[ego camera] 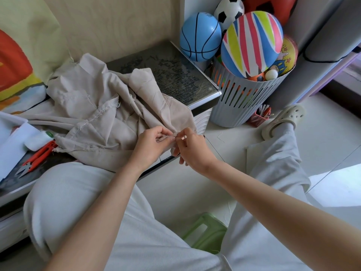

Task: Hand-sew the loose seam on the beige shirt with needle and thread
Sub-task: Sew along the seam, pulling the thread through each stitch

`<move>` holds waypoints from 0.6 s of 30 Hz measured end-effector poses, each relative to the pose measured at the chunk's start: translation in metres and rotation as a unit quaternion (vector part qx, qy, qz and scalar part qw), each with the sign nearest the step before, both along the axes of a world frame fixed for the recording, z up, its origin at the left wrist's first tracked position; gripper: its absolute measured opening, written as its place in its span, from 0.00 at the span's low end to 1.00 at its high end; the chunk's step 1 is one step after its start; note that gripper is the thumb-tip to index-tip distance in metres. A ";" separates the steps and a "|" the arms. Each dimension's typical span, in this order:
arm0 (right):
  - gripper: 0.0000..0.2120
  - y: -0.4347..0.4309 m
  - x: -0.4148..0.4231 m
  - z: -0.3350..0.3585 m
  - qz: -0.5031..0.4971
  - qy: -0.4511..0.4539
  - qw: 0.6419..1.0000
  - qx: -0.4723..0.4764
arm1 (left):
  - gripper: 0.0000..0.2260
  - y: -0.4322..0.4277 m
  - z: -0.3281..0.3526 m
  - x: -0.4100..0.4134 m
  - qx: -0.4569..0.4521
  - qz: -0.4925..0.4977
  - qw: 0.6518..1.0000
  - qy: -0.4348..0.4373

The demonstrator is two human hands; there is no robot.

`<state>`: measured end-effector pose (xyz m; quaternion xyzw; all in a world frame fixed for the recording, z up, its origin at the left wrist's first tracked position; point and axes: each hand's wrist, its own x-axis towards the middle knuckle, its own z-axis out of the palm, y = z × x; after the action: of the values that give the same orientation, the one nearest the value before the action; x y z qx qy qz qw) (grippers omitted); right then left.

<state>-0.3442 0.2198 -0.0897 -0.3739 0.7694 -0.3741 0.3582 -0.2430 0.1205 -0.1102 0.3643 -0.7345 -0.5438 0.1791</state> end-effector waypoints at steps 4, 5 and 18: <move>0.04 0.000 0.000 0.002 0.013 -0.009 1.000 -0.005 | 0.10 0.002 0.004 0.001 -0.067 0.009 0.998 -0.009; 0.04 0.000 0.000 0.003 0.016 -0.011 1.000 -0.006 | 0.10 0.003 0.006 0.001 -0.084 0.014 0.996 -0.010; 0.03 0.006 -0.001 0.001 0.079 0.062 0.994 -0.043 | 0.09 0.002 0.004 0.002 -0.083 0.023 0.996 -0.013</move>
<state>-0.3455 0.2260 -0.0890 -0.4710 0.7412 -0.3538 0.3220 -0.2407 0.1223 -0.1061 0.3720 -0.7709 -0.4721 0.2111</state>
